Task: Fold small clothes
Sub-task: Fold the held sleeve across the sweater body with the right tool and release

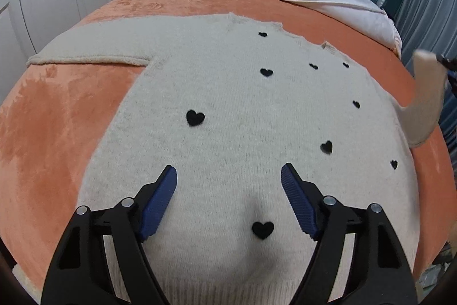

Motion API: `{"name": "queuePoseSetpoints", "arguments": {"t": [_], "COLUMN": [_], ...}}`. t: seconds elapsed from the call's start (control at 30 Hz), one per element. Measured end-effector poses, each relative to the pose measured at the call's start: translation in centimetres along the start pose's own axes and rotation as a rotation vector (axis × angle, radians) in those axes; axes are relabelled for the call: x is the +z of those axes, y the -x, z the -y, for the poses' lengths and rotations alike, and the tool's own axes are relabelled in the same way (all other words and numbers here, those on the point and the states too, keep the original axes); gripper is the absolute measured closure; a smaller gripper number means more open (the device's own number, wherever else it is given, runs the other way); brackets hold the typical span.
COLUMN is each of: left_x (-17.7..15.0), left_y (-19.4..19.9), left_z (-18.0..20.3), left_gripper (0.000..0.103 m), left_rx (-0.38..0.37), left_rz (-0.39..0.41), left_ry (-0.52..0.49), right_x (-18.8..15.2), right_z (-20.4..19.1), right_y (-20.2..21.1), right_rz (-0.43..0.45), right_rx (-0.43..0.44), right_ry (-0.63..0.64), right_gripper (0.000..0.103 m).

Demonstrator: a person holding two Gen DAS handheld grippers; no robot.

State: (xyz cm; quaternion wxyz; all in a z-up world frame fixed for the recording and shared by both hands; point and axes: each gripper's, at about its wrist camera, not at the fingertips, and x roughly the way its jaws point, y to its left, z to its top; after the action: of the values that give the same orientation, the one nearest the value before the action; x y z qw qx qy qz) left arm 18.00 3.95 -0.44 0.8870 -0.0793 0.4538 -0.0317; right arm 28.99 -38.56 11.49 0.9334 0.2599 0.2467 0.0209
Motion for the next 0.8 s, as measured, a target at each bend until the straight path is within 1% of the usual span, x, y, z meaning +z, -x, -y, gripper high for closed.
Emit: {"name": "queuePoseSetpoints", "arguments": {"t": [0.03, 0.07, 0.1, 0.13, 0.17, 0.2, 0.23, 0.27, 0.33, 0.4, 0.43, 0.47, 0.5, 0.53, 0.57, 0.6, 0.63, 0.7, 0.73, 0.77, 0.8], "left_x": [0.5, 1.0, 1.6, 2.1, 2.6, 3.3, 3.9, 4.6, 6.2, 7.9, 8.6, 9.2, 9.9, 10.2, 10.5, 10.6, 10.7, 11.2, 11.6, 12.0, 12.5], "left_y": [0.2, 0.3, 0.4, 0.3, 0.1, -0.1, -0.4, -0.7, -1.9, -3.9, -4.9, -6.2, -7.9, -9.5, -11.3, -12.5, -13.1, -13.2, -13.2, -13.3, -13.6], "left_z": [-0.2, -0.4, -0.6, -0.9, -1.2, -1.4, -1.6, -1.7, -1.9, -2.0, -2.2, -2.3, -2.5, -2.9, -3.3, -3.7, -3.9, -3.7, -3.5, -3.2, -2.8], "left_gripper": [0.029, 0.027, 0.024, 0.019, 0.017, 0.016, 0.01, 0.009, 0.007, 0.007, 0.006, 0.006, 0.006, 0.006, 0.006, 0.006, 0.006, 0.007, 0.017, 0.046, 0.064], "left_rx": [0.0, -0.004, -0.015, -0.032, -0.053, -0.079, -0.106, -0.13, -0.165, -0.178, -0.198, -0.202, -0.207, -0.228, -0.218, -0.224, -0.213, -0.196, -0.198, -0.211, -0.238], "left_rz": [0.015, 0.027, 0.033, 0.032, 0.027, 0.019, 0.015, 0.012, 0.012, 0.004, -0.003, -0.021, -0.05, -0.082, -0.134, -0.161, -0.162, -0.134, -0.126, -0.124, -0.131], "left_ry": [0.01, 0.02, 0.034, 0.051, 0.067, 0.082, 0.093, 0.1, 0.104, 0.119, 0.135, 0.162, 0.205, 0.254, 0.324, 0.377, 0.418, 0.451, 0.454, 0.451, 0.442], "right_x": [-1.2, -3.1, -5.4, -7.8, -10.4, -12.5, -14.1, -15.2, -16.2, -16.9, -16.8, -17.0, -16.4, -16.0, -16.1, -15.7, -15.4, -15.1, -14.9, -14.7, -14.4], "right_z": [-3.1, -6.2, -8.8, -10.6, -11.9, -12.2, -11.9, -11.4, -9.0, -6.3, -4.6, -3.3, -1.9, -0.2, 1.7, 2.9, 4.0, 5.0, 5.3, 5.4, 5.3], "right_y": [-1.3, -3.0, -4.7, -6.5, -8.3, -9.7, -10.4, -10.2, -8.8, -6.7, -5.5, -4.5, -4.4, -3.9, -3.5, -3.5, -3.9, -4.9, -5.7, -6.5, -7.3], "right_rz": [-0.041, -0.098, -0.153, -0.209, -0.264, -0.315, -0.35, -0.361, -0.35, -0.334, -0.318, -0.308, -0.304, -0.296, -0.291, -0.291, -0.291, -0.284, -0.283, -0.283, -0.284], "right_rx": [0.071, 0.137, 0.175, 0.19, 0.174, 0.151, 0.126, 0.098, 0.069, 0.043, 0.01, -0.016, -0.037, -0.054, -0.065, -0.077, -0.082, -0.086, -0.086, -0.087, -0.093], "right_ry": [0.051, 0.098, 0.142, 0.183, 0.211, 0.209, 0.191, 0.168, 0.095, 0.018, -0.017, -0.041, -0.07, -0.118, -0.169, -0.214, -0.253, -0.293, -0.31, -0.329, -0.34], "right_gripper": [0.087, 0.085, 0.08, 0.076, 0.073, 0.073, 0.073, 0.072, 0.068, 0.054, 0.053, 0.051, 0.05, 0.049, 0.048, 0.048, 0.048, 0.048, 0.048, 0.048, 0.048]}}
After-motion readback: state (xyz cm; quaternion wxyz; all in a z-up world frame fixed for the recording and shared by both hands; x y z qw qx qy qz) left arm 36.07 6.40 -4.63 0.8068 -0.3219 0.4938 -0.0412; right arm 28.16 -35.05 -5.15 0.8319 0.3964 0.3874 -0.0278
